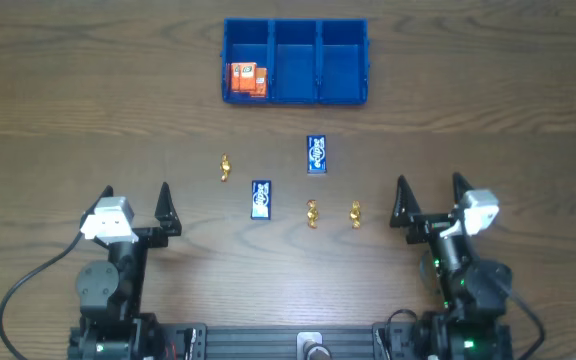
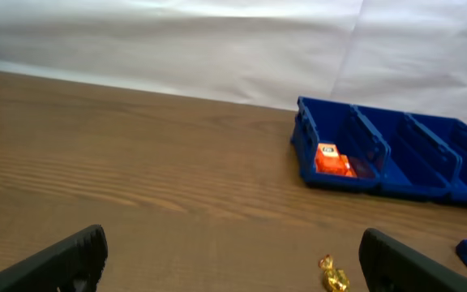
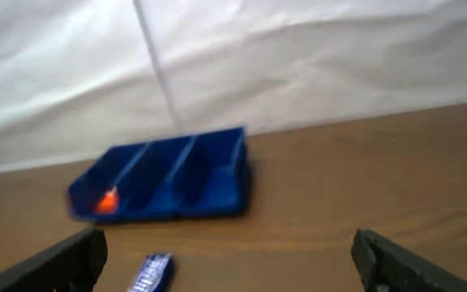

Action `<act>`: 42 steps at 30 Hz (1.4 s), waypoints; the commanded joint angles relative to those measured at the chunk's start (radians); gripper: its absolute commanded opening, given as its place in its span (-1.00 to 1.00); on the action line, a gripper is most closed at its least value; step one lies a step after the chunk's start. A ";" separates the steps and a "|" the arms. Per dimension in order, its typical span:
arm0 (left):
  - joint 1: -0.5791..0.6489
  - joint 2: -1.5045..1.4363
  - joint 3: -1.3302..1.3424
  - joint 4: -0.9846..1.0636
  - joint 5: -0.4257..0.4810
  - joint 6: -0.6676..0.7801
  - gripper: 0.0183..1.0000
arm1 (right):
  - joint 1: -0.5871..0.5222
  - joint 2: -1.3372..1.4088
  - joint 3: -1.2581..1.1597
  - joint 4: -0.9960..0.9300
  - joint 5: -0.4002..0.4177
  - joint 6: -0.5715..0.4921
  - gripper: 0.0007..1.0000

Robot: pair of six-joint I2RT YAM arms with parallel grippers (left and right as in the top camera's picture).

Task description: Sort Candies Into Trays

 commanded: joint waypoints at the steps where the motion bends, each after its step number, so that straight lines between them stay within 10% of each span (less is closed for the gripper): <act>1: 0.005 -0.009 -0.015 -0.044 -0.005 0.007 1.00 | -0.005 0.276 0.333 -0.131 -0.176 0.073 1.00; 10: 0.005 -0.009 -0.015 -0.044 -0.005 0.007 1.00 | 0.182 0.875 0.890 -0.469 -0.237 0.051 1.00; 23: 0.005 -0.009 -0.015 -0.044 -0.005 0.007 1.00 | 0.716 1.626 1.332 -0.792 0.128 0.324 1.00; 42: 0.005 -0.009 -0.015 -0.044 -0.005 0.007 1.00 | 0.873 1.934 1.337 -0.811 0.282 0.628 1.00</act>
